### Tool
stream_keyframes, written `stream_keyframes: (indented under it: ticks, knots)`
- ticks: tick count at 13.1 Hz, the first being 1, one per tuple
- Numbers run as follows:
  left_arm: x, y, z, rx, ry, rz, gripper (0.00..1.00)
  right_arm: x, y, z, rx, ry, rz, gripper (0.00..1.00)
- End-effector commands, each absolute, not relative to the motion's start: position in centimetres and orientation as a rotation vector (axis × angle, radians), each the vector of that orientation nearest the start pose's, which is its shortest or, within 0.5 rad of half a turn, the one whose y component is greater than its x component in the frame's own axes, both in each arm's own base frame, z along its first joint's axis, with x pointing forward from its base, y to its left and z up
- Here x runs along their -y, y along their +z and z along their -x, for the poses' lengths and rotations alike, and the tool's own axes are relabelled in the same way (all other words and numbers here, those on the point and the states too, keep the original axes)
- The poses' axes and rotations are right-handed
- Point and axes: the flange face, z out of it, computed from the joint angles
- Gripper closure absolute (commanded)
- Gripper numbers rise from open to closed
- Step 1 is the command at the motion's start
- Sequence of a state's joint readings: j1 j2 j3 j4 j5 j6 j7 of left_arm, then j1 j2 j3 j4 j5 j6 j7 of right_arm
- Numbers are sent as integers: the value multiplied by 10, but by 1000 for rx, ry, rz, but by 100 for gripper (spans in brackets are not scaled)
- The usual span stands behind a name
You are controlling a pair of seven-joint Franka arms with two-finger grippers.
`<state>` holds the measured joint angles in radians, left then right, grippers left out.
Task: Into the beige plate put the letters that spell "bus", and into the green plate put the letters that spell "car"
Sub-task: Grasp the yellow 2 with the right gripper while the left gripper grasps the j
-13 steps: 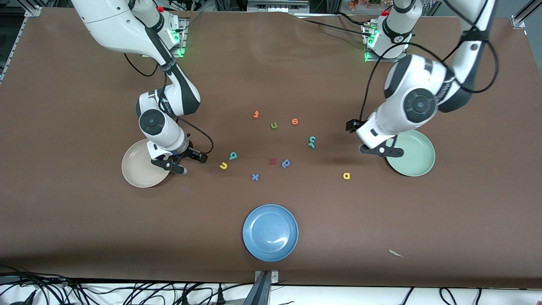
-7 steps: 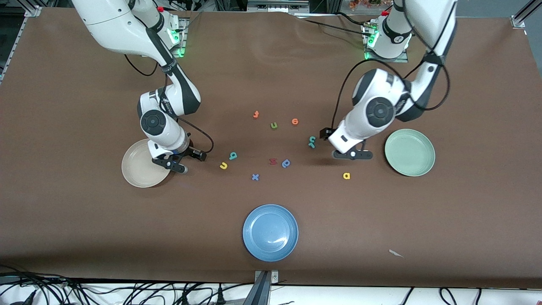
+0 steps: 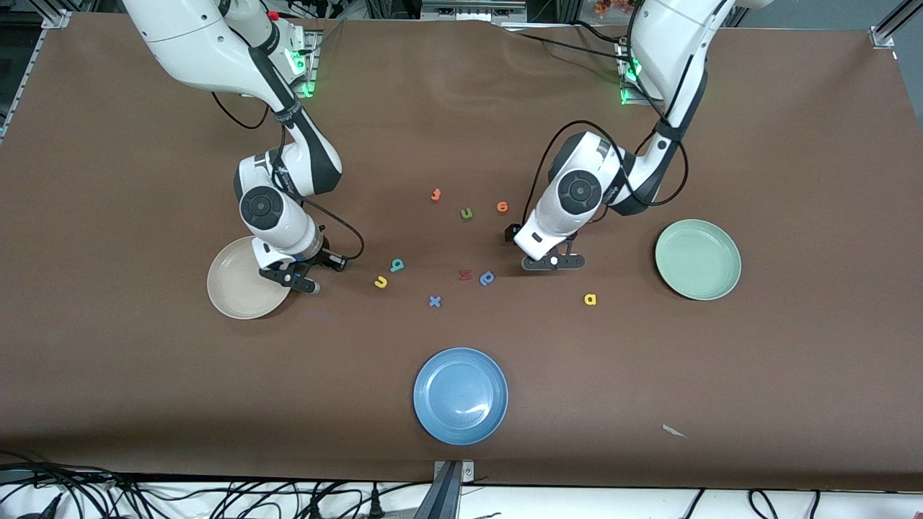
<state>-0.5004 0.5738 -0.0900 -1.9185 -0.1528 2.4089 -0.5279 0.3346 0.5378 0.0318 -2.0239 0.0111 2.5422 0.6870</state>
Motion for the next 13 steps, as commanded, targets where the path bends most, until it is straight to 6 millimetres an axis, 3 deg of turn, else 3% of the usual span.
stream_keyframes:
  ticks: [1,4,7,10,11,13]
  knots:
    - [348,169,-512,125,248,3206,0,-217,175,-553,-531,46,3076,82]
    - [348,160,-510,122,256,3192,1,-218,183,-556,-516,35,3075,96]
    - [348,160,-511,125,255,3193,4,-219,201,-562,-502,28,3079,96]
    - [348,160,-511,121,253,3192,19,-219,236,-578,-491,68,3106,96]
    - [348,161,-512,121,251,3193,27,-217,248,-585,-471,103,3122,96]
    - [349,162,-513,119,246,3194,28,-188,268,-602,-403,155,3165,95]
